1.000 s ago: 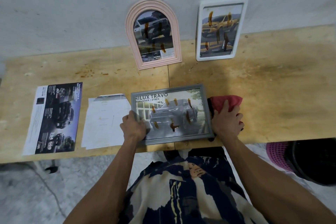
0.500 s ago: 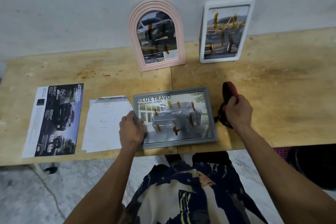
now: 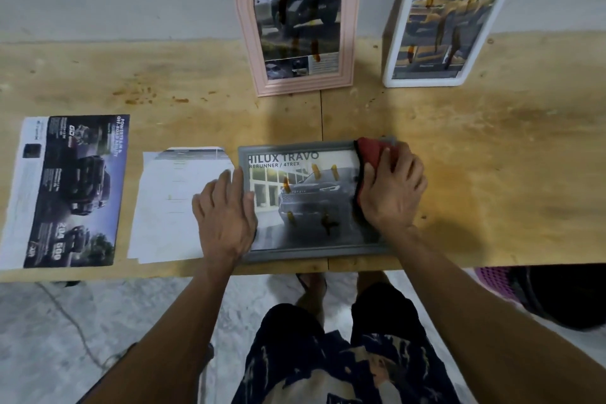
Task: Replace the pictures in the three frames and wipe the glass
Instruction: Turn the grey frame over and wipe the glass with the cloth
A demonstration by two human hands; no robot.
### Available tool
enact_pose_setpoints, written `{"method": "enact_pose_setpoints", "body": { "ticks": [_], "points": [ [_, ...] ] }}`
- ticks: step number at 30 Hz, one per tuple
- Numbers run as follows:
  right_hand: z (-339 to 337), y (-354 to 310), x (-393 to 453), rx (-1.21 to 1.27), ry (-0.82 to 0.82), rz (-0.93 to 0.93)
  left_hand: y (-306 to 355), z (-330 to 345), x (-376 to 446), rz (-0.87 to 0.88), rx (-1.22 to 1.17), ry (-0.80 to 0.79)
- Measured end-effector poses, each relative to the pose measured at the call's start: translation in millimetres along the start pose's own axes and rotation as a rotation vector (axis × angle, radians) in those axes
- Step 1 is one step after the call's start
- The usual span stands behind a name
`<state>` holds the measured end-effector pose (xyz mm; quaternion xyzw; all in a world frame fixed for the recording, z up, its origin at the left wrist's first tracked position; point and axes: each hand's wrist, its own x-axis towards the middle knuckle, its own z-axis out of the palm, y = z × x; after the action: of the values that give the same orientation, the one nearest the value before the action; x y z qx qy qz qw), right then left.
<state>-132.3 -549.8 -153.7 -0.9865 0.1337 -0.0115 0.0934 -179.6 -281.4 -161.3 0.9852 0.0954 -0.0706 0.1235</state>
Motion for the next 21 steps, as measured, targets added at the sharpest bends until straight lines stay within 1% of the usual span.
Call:
{"method": "enact_pose_setpoints", "body": {
  "ticks": [3,6,15,21],
  "points": [
    [9,2,-3,0.029,-0.038,-0.095,-2,4,-1,0.003,0.001,-0.024],
    [16,3,-4,0.062,-0.075,-0.144,-3,11,3,-0.033,-0.006,-0.075],
    [43,-25,-12,0.143,0.065,-0.060,-3,18,6,-0.065,-0.047,-0.083],
    [48,-45,-19,0.196,0.054,-0.050,-1,17,6,-0.090,-0.070,-0.092]
  ]
}}
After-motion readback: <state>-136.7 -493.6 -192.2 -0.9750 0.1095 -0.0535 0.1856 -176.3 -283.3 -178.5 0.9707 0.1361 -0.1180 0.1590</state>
